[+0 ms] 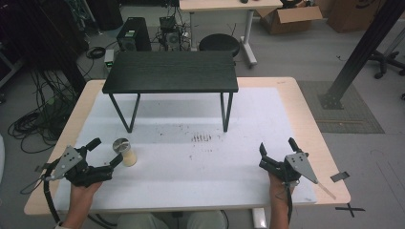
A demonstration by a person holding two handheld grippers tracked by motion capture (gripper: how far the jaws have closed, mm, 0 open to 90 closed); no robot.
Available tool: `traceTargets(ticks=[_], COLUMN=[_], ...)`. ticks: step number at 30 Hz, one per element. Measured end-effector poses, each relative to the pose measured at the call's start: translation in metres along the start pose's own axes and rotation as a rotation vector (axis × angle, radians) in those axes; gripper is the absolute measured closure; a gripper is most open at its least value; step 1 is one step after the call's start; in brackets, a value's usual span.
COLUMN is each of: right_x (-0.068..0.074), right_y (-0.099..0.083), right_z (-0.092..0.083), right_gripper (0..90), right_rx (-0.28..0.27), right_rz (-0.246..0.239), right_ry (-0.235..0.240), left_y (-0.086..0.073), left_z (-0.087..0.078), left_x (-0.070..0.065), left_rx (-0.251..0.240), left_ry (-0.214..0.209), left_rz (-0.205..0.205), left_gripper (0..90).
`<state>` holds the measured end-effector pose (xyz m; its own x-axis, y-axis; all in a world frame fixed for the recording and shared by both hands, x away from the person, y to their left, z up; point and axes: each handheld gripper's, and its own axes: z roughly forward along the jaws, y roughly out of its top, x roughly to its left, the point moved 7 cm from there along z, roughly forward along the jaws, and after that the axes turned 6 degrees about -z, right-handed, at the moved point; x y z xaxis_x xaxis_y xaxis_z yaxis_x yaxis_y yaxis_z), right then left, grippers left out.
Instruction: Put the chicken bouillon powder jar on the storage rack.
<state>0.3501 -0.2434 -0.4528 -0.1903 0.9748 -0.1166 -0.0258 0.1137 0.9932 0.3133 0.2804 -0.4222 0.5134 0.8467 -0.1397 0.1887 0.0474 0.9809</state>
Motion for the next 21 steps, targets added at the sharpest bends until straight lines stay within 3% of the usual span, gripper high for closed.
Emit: traceTargets(ticks=[7, 21], right_x=[0.0, 0.0], right_y=[0.0, 0.0], right_z=[0.0, 0.0], right_gripper=[0.5, 0.6], right_rx=[0.001, 0.0], right_rz=[0.0, 0.002], right_ry=[0.0, 0.001], left_y=[-0.005, -0.016], left_z=[0.013, 0.027], left_x=[0.001, 0.003], left_rx=[0.037, 0.1], left_ry=[0.011, 0.012], left_rz=[0.038, 0.053], left_gripper=[0.6, 4.5])
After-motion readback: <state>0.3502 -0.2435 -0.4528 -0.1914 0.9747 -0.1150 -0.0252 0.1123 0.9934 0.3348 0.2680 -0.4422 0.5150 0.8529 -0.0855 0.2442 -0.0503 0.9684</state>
